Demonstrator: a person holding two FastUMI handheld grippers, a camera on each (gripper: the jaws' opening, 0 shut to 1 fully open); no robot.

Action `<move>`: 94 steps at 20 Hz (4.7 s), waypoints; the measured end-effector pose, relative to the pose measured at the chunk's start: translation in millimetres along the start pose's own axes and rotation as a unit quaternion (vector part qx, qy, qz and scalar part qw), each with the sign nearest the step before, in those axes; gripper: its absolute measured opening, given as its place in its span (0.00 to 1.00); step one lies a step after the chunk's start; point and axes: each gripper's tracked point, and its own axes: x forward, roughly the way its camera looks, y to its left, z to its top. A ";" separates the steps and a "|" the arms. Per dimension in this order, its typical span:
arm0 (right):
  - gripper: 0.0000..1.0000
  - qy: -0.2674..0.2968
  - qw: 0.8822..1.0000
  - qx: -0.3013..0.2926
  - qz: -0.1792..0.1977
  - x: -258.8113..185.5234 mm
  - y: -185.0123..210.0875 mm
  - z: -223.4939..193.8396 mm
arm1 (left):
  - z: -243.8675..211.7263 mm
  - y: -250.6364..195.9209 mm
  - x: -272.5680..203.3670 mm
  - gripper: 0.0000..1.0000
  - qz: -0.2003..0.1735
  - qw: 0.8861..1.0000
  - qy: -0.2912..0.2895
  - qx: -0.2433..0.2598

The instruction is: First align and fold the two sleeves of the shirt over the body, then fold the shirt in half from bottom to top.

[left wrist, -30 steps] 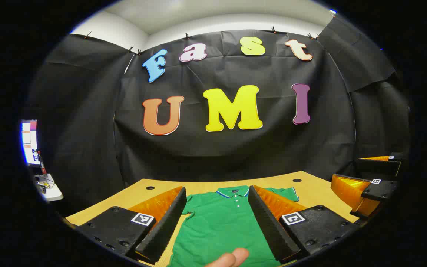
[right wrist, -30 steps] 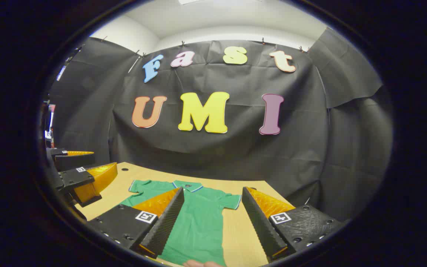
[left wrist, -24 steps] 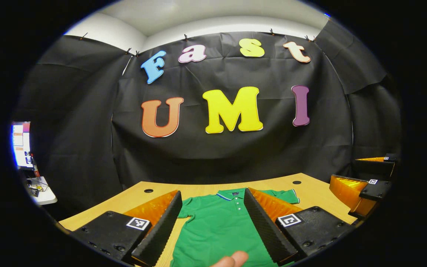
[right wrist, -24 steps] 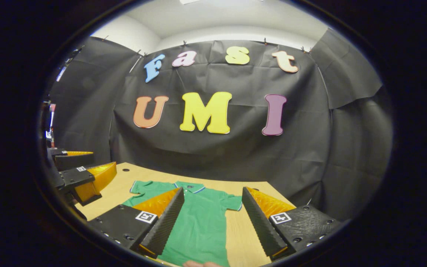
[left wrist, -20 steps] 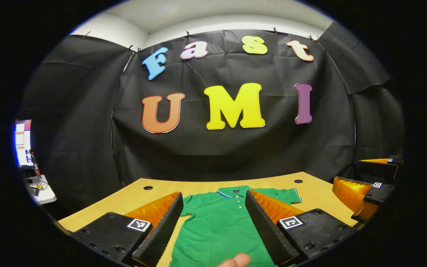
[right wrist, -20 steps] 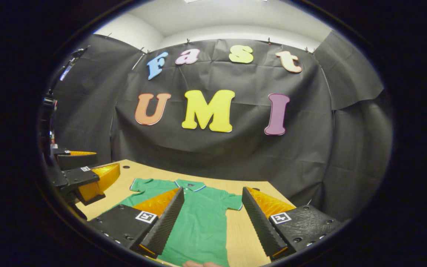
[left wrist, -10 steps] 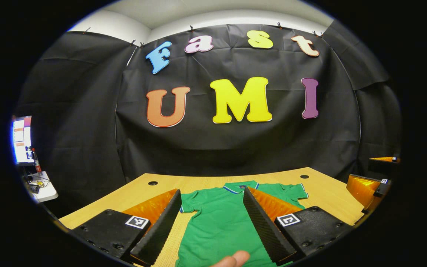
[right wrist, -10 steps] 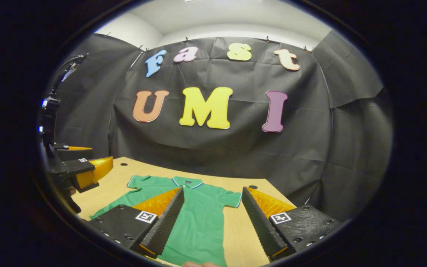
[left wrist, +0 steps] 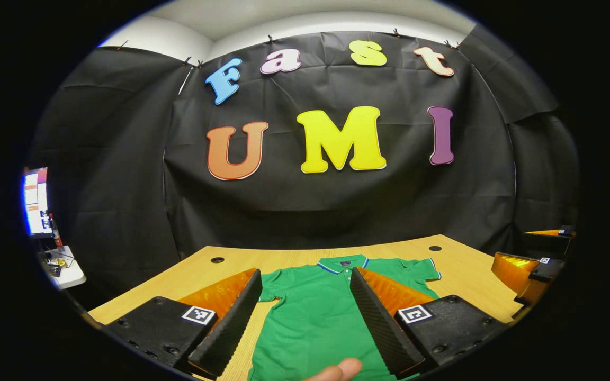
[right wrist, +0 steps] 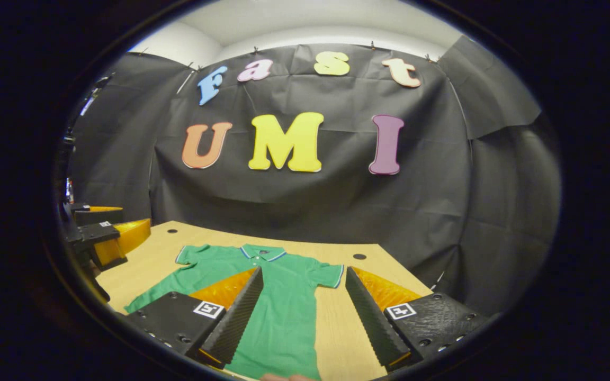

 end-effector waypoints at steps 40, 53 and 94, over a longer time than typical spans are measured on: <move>0.39 0.258 0.961 0.082 -0.056 355.2 -75.5 -150.8 | -63.4 22.9 48.4 1.00 0.034 0.995 0.092 -0.013; 0.00 0.205 0.978 -0.003 -0.045 347.1 -53.9 -91.6 | -59.6 26.7 48.8 1.00 0.043 0.995 0.086 -0.011; 0.95 -0.050 0.994 -0.033 0.090 -0.1 -14.9 28.0 | -36.6 -9.8 -0.6 1.00 0.089 0.995 0.044 0.003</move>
